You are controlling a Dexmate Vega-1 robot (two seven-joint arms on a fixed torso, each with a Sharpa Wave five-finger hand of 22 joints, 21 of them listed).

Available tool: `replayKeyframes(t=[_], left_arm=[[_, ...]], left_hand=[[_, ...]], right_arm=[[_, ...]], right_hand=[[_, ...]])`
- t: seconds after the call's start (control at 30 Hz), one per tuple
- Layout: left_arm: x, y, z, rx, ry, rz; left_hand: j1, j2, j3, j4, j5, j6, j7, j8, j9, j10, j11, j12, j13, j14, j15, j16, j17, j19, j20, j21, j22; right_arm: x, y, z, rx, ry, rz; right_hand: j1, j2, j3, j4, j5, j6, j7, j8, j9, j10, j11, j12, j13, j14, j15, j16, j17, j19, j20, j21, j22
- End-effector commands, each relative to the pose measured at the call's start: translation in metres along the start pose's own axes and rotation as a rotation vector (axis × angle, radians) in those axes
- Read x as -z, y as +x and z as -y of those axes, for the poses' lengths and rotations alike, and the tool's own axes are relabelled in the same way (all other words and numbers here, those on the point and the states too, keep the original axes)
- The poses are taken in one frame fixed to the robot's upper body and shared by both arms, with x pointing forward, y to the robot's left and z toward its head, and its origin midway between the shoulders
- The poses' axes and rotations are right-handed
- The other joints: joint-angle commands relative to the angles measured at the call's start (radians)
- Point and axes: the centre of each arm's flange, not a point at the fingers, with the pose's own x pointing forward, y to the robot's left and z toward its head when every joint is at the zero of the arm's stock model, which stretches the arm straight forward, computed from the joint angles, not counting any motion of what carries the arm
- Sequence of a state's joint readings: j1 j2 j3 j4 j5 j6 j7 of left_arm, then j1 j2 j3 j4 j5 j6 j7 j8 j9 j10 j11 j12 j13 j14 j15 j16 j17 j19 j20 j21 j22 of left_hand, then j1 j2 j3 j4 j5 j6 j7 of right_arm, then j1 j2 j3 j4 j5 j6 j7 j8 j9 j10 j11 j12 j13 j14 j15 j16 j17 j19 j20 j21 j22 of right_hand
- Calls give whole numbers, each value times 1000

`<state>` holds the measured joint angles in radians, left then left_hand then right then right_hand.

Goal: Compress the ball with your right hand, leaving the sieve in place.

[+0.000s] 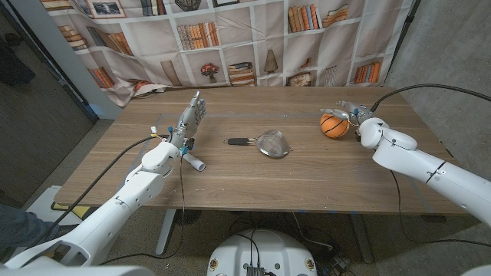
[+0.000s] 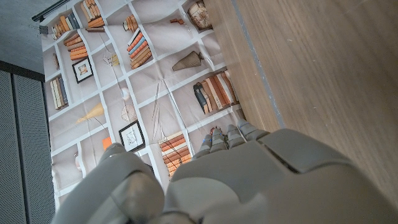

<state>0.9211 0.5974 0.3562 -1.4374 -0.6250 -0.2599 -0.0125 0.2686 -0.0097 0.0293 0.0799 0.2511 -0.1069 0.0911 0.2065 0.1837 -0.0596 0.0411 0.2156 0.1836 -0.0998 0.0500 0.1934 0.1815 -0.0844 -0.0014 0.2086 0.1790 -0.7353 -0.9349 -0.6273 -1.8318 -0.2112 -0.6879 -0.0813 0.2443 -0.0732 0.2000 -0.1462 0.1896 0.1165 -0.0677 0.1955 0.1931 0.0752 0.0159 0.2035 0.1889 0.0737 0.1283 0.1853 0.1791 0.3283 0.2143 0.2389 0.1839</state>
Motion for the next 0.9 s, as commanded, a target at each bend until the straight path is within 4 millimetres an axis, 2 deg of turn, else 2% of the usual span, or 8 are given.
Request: replayKeyframes(t=[0.03, 0.2, 0.3, 0.5, 0.53, 0.63, 0.7, 0.9], left_arm=[[2, 1, 2, 5, -6, -10], [2, 1, 2, 5, -7, -12], [2, 1, 2, 3, -5, -14], [2, 1, 2, 4, -5, -16], [2, 1, 2, 3, -5, -17], [2, 2, 2, 5, -5, -18], [2, 2, 2, 5, -5, -19], [3, 2, 2, 7, -10, -20]], left_hand=[[9, -1, -3, -2, -3, 6, -1, 0, 2, 7, -2, -1, 5, 5, 0, -2, 3, 0, 8, 3, 4], [10, 0, -4, -2, -4, 11, -2, 1, 2, 11, -2, -1, 5, 9, 0, -1, 3, 2, 11, 3, 4], [11, 1, -4, -3, -5, 20, -2, 4, 2, 15, -2, 0, 5, 13, 0, 0, 3, 3, 12, 4, 4], [13, 3, -5, -3, -5, 27, 0, 5, 2, 21, -1, 2, 5, 16, 0, 0, 3, 5, 16, 4, 4], [13, 3, -5, -3, -6, 27, 0, 5, 2, 21, -1, 2, 5, 17, 0, 0, 3, 5, 16, 4, 4], [13, 3, -5, -3, -6, 28, 1, 5, 2, 22, -2, 2, 5, 17, 0, 0, 3, 5, 19, 4, 4], [14, 4, -5, -3, -6, 29, 2, 5, 2, 23, -2, 2, 5, 18, 0, 0, 3, 5, 20, 4, 4], [15, 6, -6, -3, -7, 33, -1, 5, 2, 26, -4, 2, 5, 22, -3, 1, 3, 3, 37, 3, 4]], right_arm=[[1, 6, -8, -29, 4, -12], [2, 8, -11, -38, 1, -13], [3, 10, -13, -44, 1, -16], [2, 12, -15, -52, -10, -17], [2, 12, -16, -52, -11, -21], [1, 13, -16, -53, -20, -15], [1, 13, -16, -52, -23, -18], [-2, 12, -16, -30, -30, 5]], right_hand=[[17, 0, 1, -6, 4, -8, -2, 2, 5, 2, 6, 6, 4, 12, 0, 7, 3, 22, -2, 9, 4], [25, 1, 3, -7, 4, -10, -2, 2, 5, 2, 6, 6, 4, 16, -2, 8, 3, 37, -3, 13, 4], [46, 4, 9, -11, 6, -25, -2, -1, 5, 2, 7, 8, 4, 32, -4, 10, 2, 77, -4, 24, 4], [64, 2, 13, -15, 7, -35, -4, -1, 6, 4, 8, 10, 5, 46, -2, 12, 2, 108, -4, 31, 4], [76, 3, 16, -17, 8, -35, -5, 1, 6, 4, 6, 10, 5, 52, -4, 13, 2, 123, -5, 35, 4], [145, 6, 35, -24, 9, -37, -6, 7, 6, 7, 6, 13, 5, 81, -18, 12, 2, 225, -13, 58, -1], [181, 7, 45, -25, 7, -39, -7, 8, 7, 9, 2, 14, 5, 105, -32, 15, 1, 273, -20, 66, -4], [298, 16, 78, -27, 0, -25, -7, 14, 8, 60, 2, 33, 5, 208, -82, 27, 1, 395, -106, 82, -6]])
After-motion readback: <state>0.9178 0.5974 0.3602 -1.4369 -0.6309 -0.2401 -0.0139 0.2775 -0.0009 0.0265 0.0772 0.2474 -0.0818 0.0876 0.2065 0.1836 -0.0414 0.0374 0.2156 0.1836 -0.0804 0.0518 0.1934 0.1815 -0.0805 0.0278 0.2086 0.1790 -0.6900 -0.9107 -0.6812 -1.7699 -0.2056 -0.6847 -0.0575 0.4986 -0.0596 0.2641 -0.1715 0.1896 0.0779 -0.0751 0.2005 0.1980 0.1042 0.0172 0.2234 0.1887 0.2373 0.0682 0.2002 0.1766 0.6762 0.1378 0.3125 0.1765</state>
